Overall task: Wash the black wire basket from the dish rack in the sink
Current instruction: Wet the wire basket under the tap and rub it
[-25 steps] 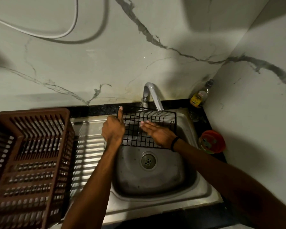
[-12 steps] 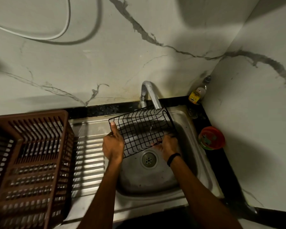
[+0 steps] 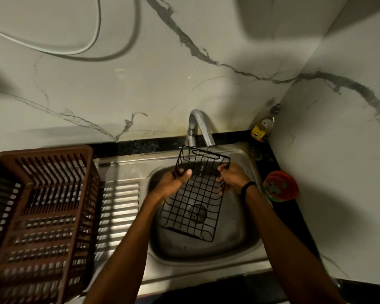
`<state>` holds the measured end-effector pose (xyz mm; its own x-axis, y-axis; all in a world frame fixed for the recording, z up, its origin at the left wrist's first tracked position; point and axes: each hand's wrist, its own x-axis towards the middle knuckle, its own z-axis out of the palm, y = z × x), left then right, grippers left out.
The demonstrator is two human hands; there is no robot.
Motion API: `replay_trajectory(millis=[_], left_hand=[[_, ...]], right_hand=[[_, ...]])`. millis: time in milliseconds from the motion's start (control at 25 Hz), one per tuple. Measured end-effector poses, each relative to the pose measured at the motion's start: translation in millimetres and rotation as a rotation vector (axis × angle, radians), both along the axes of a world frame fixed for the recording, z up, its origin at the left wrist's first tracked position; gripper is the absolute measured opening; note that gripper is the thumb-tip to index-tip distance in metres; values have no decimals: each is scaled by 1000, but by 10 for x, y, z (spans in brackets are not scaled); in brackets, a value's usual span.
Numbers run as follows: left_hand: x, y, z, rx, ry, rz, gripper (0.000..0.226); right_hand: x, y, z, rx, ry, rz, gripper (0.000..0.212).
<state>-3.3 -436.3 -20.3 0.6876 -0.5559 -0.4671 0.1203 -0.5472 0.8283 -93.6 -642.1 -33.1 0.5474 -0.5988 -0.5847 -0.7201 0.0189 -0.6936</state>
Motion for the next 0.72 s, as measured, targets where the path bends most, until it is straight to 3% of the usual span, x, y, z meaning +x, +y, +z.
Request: replay_trajectory(millis=[120, 200, 320, 360, 480, 600, 680, 720], left_hand=[[-45, -142, -89, -14, 25, 75, 47], [-46, -222, -154, -51, -27, 141, 54], [-134, -364, -193, -59, -102, 240, 63], [-168, -400, -194, -64, -117, 248, 64], [-291, -466, -164, -92, -122, 276, 56], [-313, -517, -184, -87, -159, 327, 79], [-295, -548, -210, -80, -161, 344, 66], [-300, -533, -200, -63, -153, 362, 57]], right_hand=[[49, -91, -28, -61, -54, 25, 20], [53, -57, -58, -208, -20, 34, 9], [-9, 328, -178, -904, 253, 189, 66], [-4, 526, -212, -995, 158, 221, 72], [17, 907, -469, -903, -65, 440, 79], [149, 861, -628, -793, -56, 260, 84], [253, 866, -626, -773, -10, 174, 80], [300, 866, -623, -778, -14, 264, 82]])
